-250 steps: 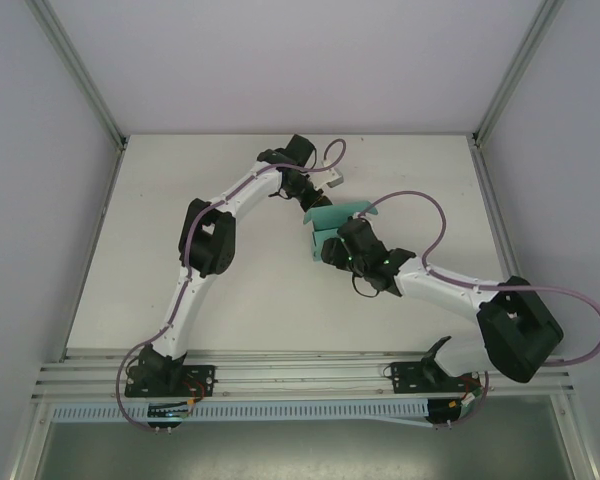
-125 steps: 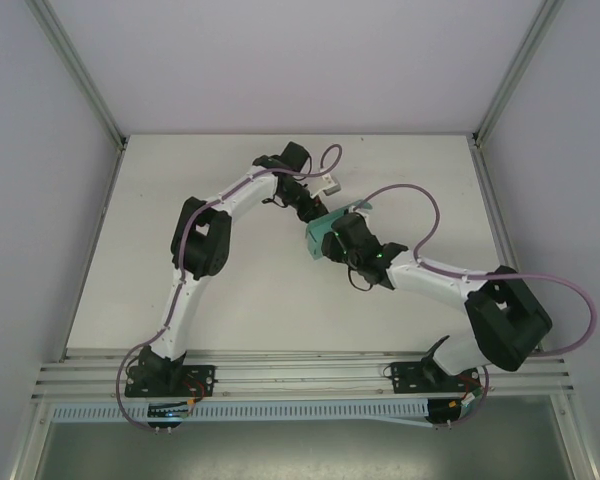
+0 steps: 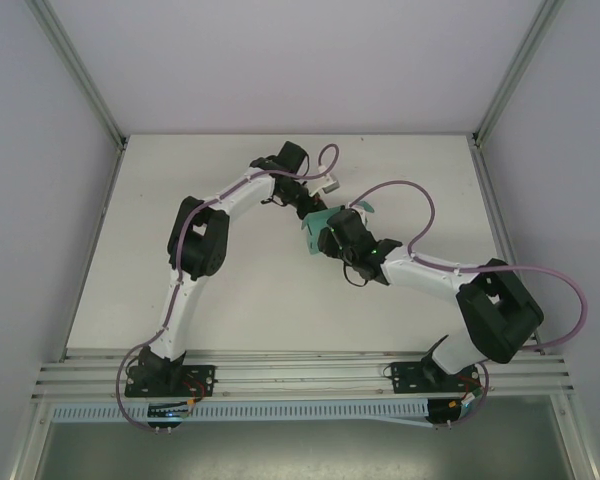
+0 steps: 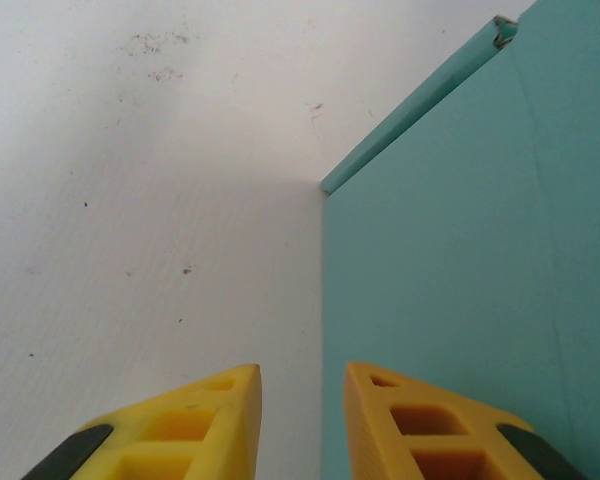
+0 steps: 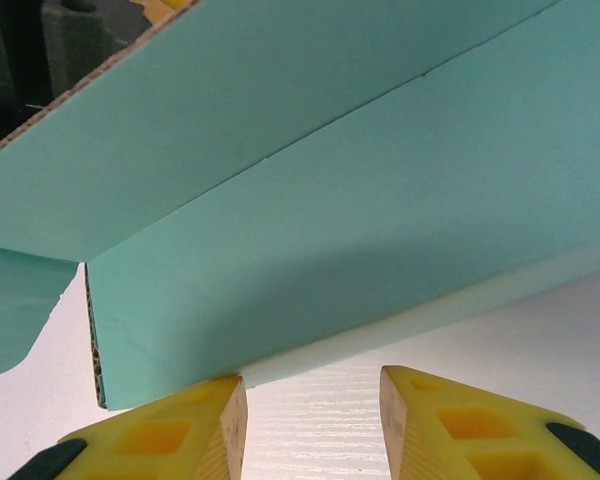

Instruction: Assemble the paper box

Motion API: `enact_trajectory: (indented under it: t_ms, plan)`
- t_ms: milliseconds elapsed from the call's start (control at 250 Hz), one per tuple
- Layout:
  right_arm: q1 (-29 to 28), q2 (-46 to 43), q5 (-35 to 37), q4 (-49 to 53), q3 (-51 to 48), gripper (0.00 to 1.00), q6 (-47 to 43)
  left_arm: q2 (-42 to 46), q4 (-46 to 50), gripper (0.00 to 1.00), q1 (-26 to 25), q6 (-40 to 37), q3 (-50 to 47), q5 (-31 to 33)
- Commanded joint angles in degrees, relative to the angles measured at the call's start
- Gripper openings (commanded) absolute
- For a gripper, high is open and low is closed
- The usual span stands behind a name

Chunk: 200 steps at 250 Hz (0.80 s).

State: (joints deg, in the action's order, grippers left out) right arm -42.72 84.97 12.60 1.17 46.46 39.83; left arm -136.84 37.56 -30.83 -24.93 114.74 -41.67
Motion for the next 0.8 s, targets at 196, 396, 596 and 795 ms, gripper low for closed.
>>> enact_trajectory:
  t_ms: [196, 396, 596, 795]
  plan:
    - [1.06, -5.34, 2.08, 7.37, -3.15, 0.45, 2.4, 0.85, 2.5, 0.36, -2.03, 1.01, 1.45, 6.25]
    - [0.93, -5.95, 2.55, 7.62, -3.57, 0.45, 1.31, 2.29, 3.07, 0.41, -0.87, 7.81, 4.92, 4.02]
    - [0.97, -7.1, 3.4, 7.77, -3.92, 0.46, 0.73, 2.91, 5.52, 0.41, 0.68, 12.57, 7.87, 5.1]
    - [1.28, -7.87, 4.6, 8.46, -3.93, 0.46, 0.54, 4.02, 6.23, 0.44, 0.66, 13.46, 7.95, -4.84]
